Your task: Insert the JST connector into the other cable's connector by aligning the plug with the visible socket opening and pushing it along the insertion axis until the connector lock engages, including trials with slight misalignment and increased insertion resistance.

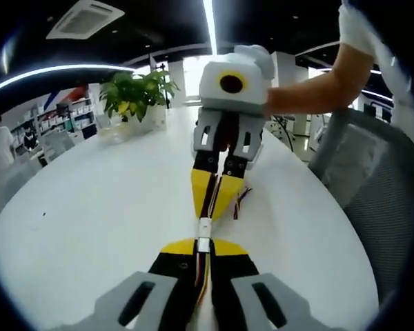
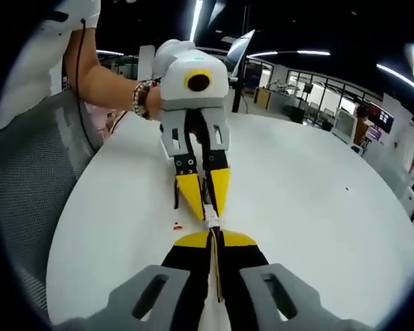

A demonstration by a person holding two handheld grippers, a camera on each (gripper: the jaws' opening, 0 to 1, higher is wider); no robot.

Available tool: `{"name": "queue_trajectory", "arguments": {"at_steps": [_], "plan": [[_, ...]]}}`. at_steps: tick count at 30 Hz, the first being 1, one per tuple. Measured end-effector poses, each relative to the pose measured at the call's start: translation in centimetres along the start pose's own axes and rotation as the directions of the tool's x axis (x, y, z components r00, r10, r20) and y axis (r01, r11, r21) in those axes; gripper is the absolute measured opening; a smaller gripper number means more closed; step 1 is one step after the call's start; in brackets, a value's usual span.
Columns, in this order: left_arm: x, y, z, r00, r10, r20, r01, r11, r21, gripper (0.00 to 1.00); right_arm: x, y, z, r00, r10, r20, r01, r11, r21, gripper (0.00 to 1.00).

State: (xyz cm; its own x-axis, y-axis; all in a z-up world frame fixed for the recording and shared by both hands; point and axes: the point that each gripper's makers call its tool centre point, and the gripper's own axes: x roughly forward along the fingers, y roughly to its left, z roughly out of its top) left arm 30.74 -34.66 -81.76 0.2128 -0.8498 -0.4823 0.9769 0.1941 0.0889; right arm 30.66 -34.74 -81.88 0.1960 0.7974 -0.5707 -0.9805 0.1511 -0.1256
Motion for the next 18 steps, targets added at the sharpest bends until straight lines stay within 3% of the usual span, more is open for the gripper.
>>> {"name": "queue_trajectory", "arguments": {"at_steps": [8, 18], "plan": [[1.2, 1.5, -0.9, 0.997, 0.008, -0.08, -0.004, 0.999, 0.052, 0.0, 0.7, -1.4, -1.2, 0.997, -0.067, -0.026, 0.068, 0.998, 0.019, 0.03], [2.2, 2.1, -2.0, 0.992, 0.002, -0.124, 0.003, 0.999, 0.044, 0.0, 0.9, -2.1, -2.7, 0.995, -0.096, -0.019, 0.098, 0.99, 0.097, 0.07]]}}
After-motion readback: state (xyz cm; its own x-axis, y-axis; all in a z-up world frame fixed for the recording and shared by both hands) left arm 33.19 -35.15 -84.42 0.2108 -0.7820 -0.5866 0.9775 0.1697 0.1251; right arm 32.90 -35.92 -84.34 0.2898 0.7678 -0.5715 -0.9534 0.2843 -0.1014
